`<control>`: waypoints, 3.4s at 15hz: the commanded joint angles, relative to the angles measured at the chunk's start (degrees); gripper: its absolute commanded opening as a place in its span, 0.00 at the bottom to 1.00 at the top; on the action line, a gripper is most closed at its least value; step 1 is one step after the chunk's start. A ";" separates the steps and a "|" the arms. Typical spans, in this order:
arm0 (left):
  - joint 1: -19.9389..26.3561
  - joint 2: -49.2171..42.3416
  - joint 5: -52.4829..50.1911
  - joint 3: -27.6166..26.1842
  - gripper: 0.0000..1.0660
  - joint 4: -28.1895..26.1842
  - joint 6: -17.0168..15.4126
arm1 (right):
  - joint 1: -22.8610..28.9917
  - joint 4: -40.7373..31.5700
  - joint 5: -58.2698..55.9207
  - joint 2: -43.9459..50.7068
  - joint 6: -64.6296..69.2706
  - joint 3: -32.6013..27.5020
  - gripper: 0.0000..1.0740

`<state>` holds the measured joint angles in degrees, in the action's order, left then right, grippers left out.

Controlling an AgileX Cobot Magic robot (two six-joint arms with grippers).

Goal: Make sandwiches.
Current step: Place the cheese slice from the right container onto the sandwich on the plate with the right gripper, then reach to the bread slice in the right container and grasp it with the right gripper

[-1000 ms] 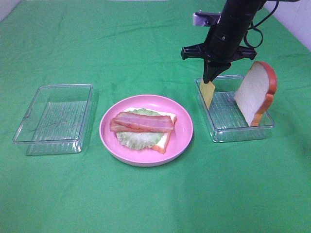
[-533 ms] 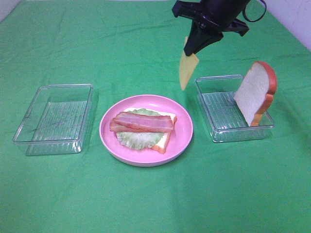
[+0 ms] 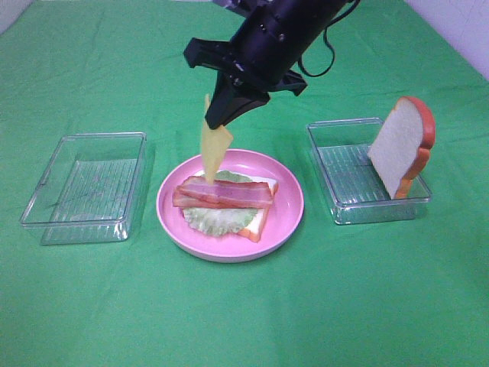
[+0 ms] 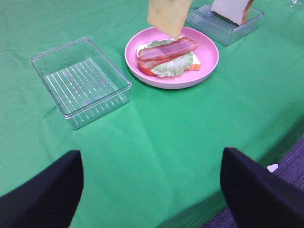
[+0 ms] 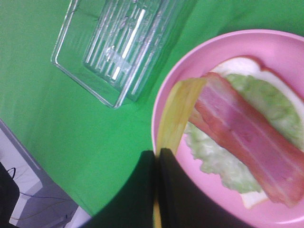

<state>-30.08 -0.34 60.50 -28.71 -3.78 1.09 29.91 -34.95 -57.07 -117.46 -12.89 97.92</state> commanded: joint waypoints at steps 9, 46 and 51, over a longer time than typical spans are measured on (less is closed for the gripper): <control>0.11 -1.03 -0.63 0.11 0.71 -0.06 0.17 | 1.95 6.82 6.47 -8.65 5.61 -0.23 0.00; 0.11 -1.03 -0.63 0.11 0.71 -0.06 0.17 | -22.12 38.16 -9.17 -0.11 19.31 -0.23 0.65; 0.11 -1.03 -0.63 0.11 0.71 -0.06 0.17 | -22.12 38.16 -9.22 -2.64 19.31 -0.23 0.55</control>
<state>-30.08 -0.34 60.50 -28.71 -3.78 1.09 8.14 2.58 -66.12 -119.92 6.93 97.92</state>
